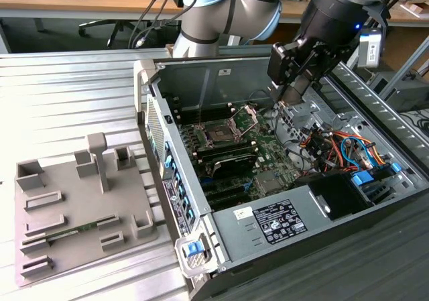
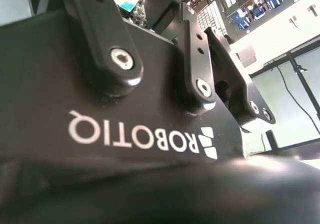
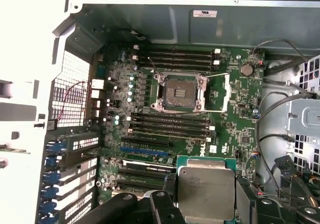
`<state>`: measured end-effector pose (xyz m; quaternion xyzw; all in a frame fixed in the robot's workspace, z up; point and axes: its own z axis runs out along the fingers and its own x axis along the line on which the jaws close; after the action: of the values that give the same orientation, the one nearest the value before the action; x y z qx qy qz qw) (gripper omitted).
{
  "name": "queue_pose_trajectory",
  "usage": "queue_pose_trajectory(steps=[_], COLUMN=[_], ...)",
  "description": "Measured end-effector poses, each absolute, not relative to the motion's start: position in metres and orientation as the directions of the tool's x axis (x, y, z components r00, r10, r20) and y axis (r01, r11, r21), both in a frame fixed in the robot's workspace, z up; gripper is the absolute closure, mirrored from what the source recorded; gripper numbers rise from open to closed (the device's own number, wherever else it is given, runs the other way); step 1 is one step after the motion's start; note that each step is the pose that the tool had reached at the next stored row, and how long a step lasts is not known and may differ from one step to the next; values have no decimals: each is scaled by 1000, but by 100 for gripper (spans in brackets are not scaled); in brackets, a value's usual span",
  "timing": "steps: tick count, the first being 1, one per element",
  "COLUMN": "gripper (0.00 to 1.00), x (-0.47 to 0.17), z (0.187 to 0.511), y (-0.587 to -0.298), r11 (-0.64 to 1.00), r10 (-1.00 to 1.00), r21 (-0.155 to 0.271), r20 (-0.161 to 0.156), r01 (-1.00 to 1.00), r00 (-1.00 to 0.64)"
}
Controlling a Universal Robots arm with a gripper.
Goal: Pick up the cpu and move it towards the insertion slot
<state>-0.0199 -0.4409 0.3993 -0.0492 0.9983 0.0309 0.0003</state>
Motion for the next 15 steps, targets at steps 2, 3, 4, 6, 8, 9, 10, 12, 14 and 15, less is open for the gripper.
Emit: queue_pose_trajectory(steps=[2,3,4,6,8,9,10,12,14,15], gripper=[45,45,45,45,45,45,45,45,45,45], x=[-20,-20,-20,-20,-20,-20,-20,-20,-20,-20], z=[399,399,399,399,399,399,399,399,399,399], y=[-441,-441,-441,-441,-441,-441,-441,-441,-441,-441], r11=[993,993,993,994,995,995,995,995,996,996], r10=[-98,-98,-97,-89,-81,-78,-76,-72,-69,-68], r21=[62,62,62,62,62,62,62,62,62,62], r20=[-4,-4,-4,-4,-4,-4,-4,-4,-4,-4], r01=[-98,-98,-97,-89,-81,-78,-76,-72,-69,-68], r00=[-995,-995,-995,-996,-997,-997,-997,-997,-998,-998])
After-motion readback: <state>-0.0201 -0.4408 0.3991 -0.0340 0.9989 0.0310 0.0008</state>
